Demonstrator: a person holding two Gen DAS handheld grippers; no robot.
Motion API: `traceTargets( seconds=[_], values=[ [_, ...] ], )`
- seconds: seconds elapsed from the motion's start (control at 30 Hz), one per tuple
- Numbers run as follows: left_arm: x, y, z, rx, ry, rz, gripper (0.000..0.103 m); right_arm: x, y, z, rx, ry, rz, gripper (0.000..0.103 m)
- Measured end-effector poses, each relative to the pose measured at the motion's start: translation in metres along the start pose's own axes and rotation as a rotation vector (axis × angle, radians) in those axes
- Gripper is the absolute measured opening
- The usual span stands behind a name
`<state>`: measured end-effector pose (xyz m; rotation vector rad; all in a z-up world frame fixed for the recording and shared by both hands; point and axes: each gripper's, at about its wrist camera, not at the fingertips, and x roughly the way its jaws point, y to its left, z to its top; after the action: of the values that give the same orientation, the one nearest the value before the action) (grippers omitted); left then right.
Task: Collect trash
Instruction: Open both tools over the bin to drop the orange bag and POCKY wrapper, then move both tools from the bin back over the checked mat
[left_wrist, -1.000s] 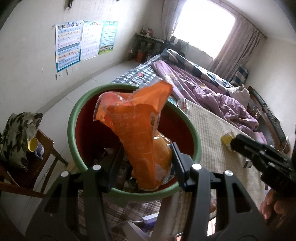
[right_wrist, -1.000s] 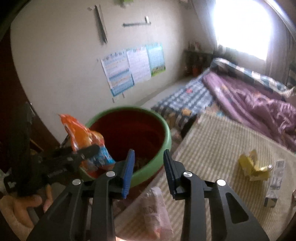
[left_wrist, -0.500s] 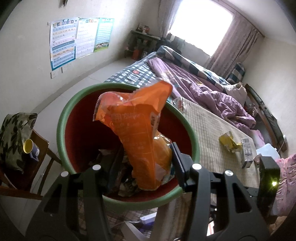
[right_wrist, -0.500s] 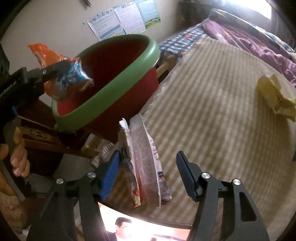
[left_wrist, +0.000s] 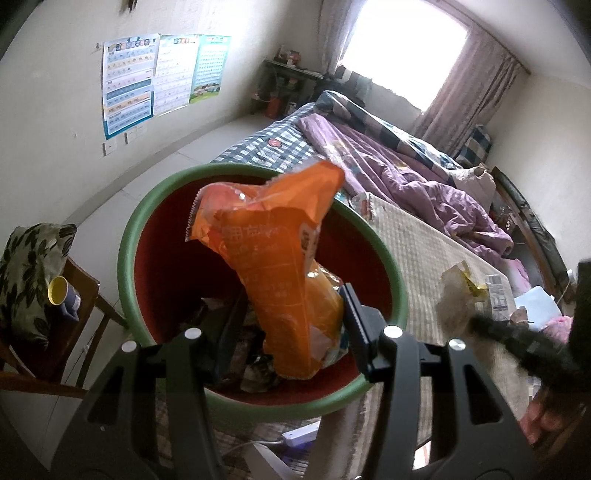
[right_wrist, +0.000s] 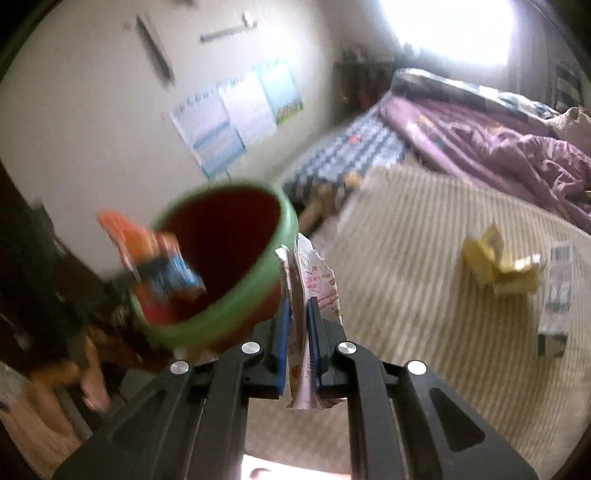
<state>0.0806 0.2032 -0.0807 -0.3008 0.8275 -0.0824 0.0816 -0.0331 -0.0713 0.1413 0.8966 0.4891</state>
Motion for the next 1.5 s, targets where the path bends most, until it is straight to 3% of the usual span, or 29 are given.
traceTargets(
  seconds=[0.13, 0.37, 0.6, 0.77, 1.1, 1.3, 1.5],
  values=[
    [0.002, -0.002, -0.002, 0.006, 0.005, 0.006, 0.049, 0.001, 0.021, 0.024, -0.030, -0.061, 0.043, 0.010],
    [0.005, -0.002, -0.007, 0.025, 0.012, 0.039, 0.049, 0.034, 0.051, 0.030, -0.039, -0.047, 0.130, 0.011],
    [-0.001, 0.009, -0.012, -0.013, 0.002, 0.085, 0.065, 0.040, 0.053, 0.026, 0.009, -0.054, 0.168, 0.038],
    [-0.014, -0.001, -0.015, -0.008, -0.008, 0.079, 0.065, 0.013, 0.037, 0.025, 0.042, -0.098, 0.160, 0.042],
    [-0.045, -0.068, -0.028, 0.033, -0.068, 0.055, 0.066, -0.068, -0.045, 0.001, 0.073, -0.211, 0.031, 0.048],
    [-0.065, -0.111, -0.039, 0.029, -0.113, 0.051, 0.066, -0.122, -0.133, -0.018, 0.122, -0.248, -0.082, 0.051],
    [-0.069, -0.177, -0.052, 0.059, -0.130, 0.002, 0.069, -0.157, -0.226, -0.040, 0.194, -0.248, -0.205, 0.052]
  ],
)
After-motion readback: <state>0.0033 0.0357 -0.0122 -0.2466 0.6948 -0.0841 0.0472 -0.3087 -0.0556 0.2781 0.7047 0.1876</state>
